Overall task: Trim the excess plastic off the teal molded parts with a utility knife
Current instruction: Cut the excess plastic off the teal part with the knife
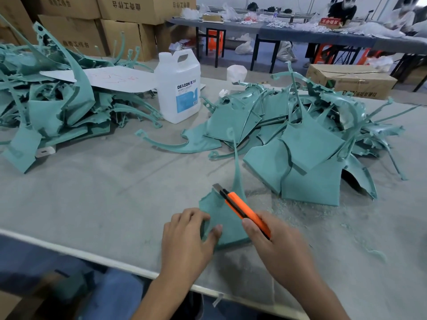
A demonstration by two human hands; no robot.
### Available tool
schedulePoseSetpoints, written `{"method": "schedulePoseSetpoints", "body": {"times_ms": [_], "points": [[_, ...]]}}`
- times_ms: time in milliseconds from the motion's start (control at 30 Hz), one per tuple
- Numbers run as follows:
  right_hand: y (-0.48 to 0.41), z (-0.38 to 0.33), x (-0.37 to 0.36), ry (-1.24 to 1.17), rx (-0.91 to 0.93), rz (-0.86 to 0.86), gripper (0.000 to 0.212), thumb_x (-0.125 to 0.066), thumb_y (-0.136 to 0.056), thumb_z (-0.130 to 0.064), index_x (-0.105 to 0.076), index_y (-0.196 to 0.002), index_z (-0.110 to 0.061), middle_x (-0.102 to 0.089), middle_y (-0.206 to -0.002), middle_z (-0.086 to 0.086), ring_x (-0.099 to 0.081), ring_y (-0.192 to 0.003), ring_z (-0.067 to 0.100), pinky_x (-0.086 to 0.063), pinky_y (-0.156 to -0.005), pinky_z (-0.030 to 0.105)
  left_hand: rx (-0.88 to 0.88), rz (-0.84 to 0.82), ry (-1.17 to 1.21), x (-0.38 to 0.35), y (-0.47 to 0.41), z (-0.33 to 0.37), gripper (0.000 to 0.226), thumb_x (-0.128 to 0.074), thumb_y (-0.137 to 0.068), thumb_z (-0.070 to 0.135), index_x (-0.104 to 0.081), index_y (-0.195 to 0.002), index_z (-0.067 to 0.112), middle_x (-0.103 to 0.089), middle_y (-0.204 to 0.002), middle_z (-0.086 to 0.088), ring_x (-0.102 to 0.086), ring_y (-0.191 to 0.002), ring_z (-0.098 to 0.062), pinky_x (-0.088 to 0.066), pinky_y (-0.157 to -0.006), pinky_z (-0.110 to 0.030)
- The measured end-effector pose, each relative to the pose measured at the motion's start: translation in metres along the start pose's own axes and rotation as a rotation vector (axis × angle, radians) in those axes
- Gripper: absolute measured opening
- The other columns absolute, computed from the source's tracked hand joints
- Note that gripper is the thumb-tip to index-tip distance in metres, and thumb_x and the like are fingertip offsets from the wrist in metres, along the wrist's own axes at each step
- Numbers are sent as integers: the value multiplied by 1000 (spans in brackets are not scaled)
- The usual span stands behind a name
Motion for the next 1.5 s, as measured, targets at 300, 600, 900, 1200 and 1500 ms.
{"method": "schedulePoseSetpoints", "body": {"times_ms": [300, 600, 900, 1200, 1500], "points": [[-21, -14, -27, 176, 91, -81, 30, -46, -99, -53, -59, -122, -38, -70, -89, -5, -65, -81, 20, -50, -71, 37, -37, 31, -92, -3, 6, 0, 24, -79, -76, 48, -70, -91, 31, -67, -102, 11, -59, -97, -21, -41, -80, -34], [-22, -13, -27, 194, 110, -98, 26, -46, -99, -52, -59, -107, -31, -63, -76, -6, -61, -72, 20, -48, -66, 38, -53, 75, -96, -3, 7, 1, 25, -82, -76, 45, -69, -89, 28, -55, -84, 6, -52, -79, -21, -44, -68, -34], [-21, -11, -27, 162, 113, -84, 28, -46, -98, -54, -60, -111, -33, -61, -74, -8, -58, -68, 14, -47, -62, 33, -48, 60, -81, -4, 7, 0, 24, -79, -78, 46, -69, -91, 30, -54, -85, 7, -51, -79, -19, -42, -69, -32], [-27, -4, -24, 132, 44, -25, 31, -46, -100, -49, -59, -125, -37, -71, -85, 0, -66, -81, 26, -41, -64, 34, -49, 79, -65, -1, 7, 1, 36, -52, -84, 60, -69, -90, 30, -53, -86, 6, -52, -81, -21, -45, -70, -36], [-26, -4, -24, 157, 49, -41, 27, -46, -101, -47, -58, -123, -36, -61, -76, -9, -64, -76, 22, -45, -64, 35, -33, 87, -56, -5, 6, -4, 36, -52, -84, 62, -69, -91, 31, -51, -86, 8, -49, -81, -17, -39, -71, -32]]}}
Point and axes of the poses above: each hand's wrist, its own y-axis away from the middle knuckle, its own x-axis out of the back of the hand, z = x × y, the point moved 7 cm from there along -y, towards the middle knuckle
